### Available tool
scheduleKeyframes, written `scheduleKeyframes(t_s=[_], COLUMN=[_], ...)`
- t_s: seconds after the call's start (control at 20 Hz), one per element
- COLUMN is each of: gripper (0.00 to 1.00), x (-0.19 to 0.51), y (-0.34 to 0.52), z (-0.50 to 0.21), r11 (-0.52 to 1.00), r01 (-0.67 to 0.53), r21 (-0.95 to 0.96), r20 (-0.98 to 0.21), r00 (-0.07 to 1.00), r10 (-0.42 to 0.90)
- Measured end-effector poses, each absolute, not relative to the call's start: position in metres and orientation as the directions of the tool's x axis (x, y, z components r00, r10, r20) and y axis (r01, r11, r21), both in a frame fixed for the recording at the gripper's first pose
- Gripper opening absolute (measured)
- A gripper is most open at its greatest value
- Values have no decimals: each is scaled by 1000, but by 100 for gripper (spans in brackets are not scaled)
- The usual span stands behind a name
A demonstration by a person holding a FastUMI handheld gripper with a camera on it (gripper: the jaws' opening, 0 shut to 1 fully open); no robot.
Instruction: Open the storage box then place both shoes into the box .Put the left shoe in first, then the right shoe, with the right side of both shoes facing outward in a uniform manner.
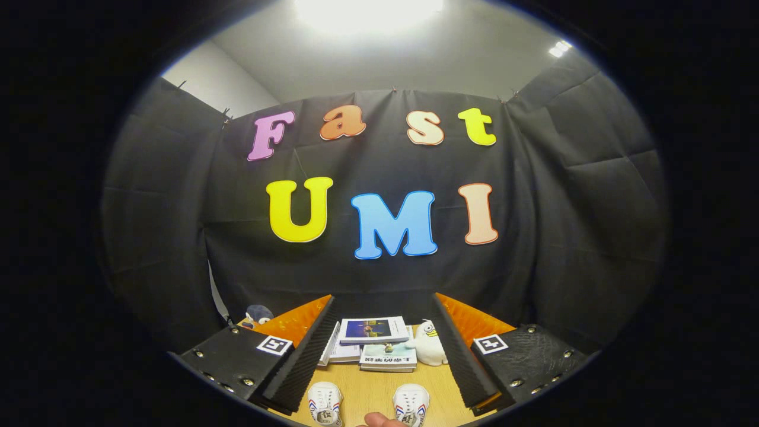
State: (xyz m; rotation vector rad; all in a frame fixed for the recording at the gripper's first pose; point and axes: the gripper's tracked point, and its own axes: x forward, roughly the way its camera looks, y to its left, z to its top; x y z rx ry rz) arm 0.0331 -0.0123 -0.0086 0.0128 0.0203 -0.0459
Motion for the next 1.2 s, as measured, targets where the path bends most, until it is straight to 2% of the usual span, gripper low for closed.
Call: scheduleKeyframes(t_s=[0.3, 0.65, 0.85, 1.2], gripper=[96, 98, 98, 98], x=[48, 85, 99, 98], y=[-2, 51, 108, 177], z=[-28, -89, -131, -192], r11=[1000, 969, 889, 781], r01=[18, -198, -330, -418], r21=[18, 148, 316, 464], r20=[-57, -213, -308, -420], r00=[998, 950, 851, 672], r10=[-17, 227, 425, 610])
